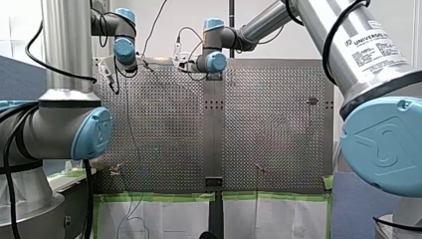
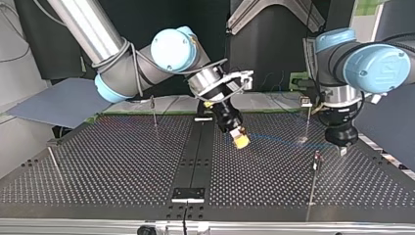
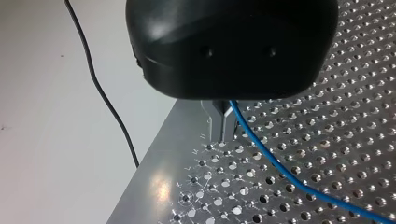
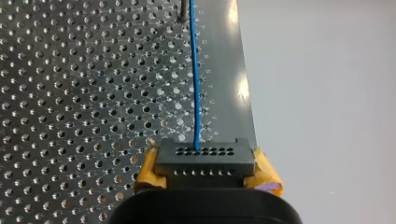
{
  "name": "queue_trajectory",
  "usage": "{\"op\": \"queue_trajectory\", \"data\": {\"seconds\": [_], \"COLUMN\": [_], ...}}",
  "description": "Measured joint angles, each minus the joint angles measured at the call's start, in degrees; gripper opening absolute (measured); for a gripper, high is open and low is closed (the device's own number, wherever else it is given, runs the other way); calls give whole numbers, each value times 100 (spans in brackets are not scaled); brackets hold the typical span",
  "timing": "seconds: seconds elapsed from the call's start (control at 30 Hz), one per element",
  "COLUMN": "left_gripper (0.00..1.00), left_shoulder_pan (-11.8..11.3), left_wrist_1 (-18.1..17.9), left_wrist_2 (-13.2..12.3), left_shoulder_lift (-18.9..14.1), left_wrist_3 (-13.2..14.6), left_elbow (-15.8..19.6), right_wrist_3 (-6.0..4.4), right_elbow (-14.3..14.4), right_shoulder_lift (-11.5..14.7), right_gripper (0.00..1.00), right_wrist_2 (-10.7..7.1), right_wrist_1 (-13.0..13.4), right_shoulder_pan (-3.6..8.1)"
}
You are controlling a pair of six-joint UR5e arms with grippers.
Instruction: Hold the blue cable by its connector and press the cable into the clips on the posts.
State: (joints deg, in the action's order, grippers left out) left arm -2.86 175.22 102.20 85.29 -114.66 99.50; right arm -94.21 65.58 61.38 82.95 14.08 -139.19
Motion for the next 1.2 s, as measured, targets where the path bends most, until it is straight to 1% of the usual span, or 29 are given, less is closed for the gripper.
{"op": "queue_trajectory", "data": {"seconds": [0.17, 0.33, 0.5, 0.73, 0.97, 1.2], "left_gripper": [0, 0, 0, 0, 0, 0], "left_shoulder_pan": [-65, -128, -178, -264, -336, -329], "left_wrist_1": [-15, -19, -16, -60, -138, -14], "left_wrist_2": [-135, -252, -369, -524, -680, -821], "left_shoulder_lift": [6, 31, 165, 215, 238, 496], "left_wrist_3": [-27, -52, -25, -36, -82, -61], "left_elbow": [-50, -87, -144, -180, -291, -578], "right_wrist_3": [-20, -119, -168, -177, -178, -178], "right_elbow": [-43, -142, -205, -214, -215, -215], "right_shoulder_lift": [-35, -85, -93, -95, -99, -98], "right_gripper": [0, 0, 0, 0, 0, 0], "right_wrist_2": [12, 8, 11, 12, 12, 12], "right_wrist_1": [-6, -8, -17, -26, -27, -20], "right_shoulder_pan": [8, 61, 98, 125, 168, 218]}}
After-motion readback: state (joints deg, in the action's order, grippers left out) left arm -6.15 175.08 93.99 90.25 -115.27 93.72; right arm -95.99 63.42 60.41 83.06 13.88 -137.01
